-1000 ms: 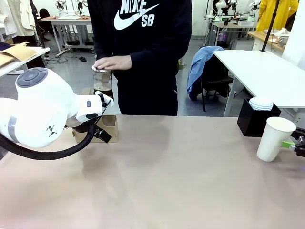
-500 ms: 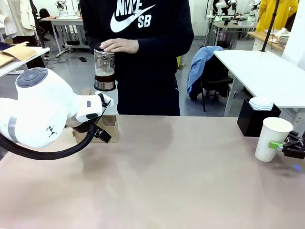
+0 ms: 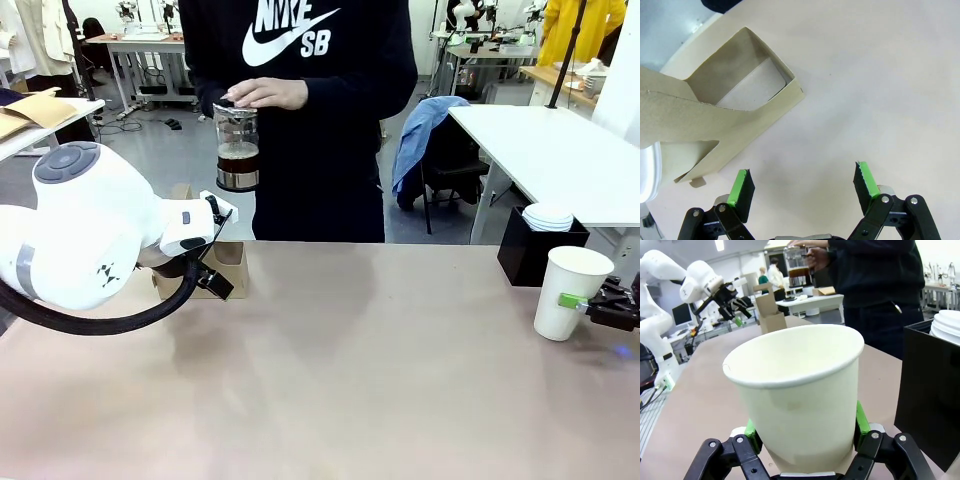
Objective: Pour a drink into a cup and package it in a carrier.
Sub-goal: Pick up the 600 ml Paper Cup and place it in the middle top area of the table.
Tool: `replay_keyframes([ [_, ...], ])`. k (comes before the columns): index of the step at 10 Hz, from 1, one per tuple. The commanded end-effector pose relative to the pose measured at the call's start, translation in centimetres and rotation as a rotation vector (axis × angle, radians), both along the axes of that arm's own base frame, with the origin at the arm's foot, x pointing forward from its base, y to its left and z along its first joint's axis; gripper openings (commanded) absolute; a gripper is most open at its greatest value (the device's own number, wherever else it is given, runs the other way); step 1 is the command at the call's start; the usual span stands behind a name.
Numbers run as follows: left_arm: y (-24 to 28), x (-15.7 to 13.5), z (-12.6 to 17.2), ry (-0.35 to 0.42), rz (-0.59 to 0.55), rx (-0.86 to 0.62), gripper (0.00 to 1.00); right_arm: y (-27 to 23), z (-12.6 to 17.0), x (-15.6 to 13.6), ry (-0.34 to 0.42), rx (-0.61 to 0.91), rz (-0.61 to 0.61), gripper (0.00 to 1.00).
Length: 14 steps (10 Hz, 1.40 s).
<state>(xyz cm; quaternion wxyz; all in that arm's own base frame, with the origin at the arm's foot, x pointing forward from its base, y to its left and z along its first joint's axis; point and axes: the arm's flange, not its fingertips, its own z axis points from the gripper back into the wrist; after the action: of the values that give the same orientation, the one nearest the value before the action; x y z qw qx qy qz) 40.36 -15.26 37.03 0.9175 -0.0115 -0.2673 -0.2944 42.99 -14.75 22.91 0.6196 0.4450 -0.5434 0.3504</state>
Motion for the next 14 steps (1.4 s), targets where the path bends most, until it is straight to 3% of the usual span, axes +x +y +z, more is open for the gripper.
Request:
replay_keyframes([
  [1, 0.0, 0.0, 0.0, 0.0, 0.0, -0.002, 1.0, 0.0, 0.0, 0.0, 0.003, 0.001, 0.0, 0.8],
  [5, 0.0, 0.0, 0.0, 0.0, 0.0, -0.002, 1.0, 8.9, 8.0, -1.5, -0.071, 0.009, -0.252, 0.8],
  [7, 0.0, 0.0, 0.0, 0.0, 0.0, -0.002, 1.0, 15.4, 10.7, -0.8, -0.099, 0.037, -0.289, 0.8],
  [9, 0.0, 0.0, 0.0, 0.0, 0.0, -0.002, 1.0, 21.9, 10.9, 2.5, -0.128, 0.069, -0.406, 0.8],
  [11, 0.0, 0.0, 0.0, 0.0, 0.0, -0.002, 1.0, 27.4, 8.8, 5.5, -0.094, 0.057, -0.433, 0.8],
  [14, 0.0, 0.0, 0.0, 0.0, 0.0, -0.002, 1.0, 30.8, 7.1, 8.3, -0.09, 0.026, -0.432, 0.8],
])
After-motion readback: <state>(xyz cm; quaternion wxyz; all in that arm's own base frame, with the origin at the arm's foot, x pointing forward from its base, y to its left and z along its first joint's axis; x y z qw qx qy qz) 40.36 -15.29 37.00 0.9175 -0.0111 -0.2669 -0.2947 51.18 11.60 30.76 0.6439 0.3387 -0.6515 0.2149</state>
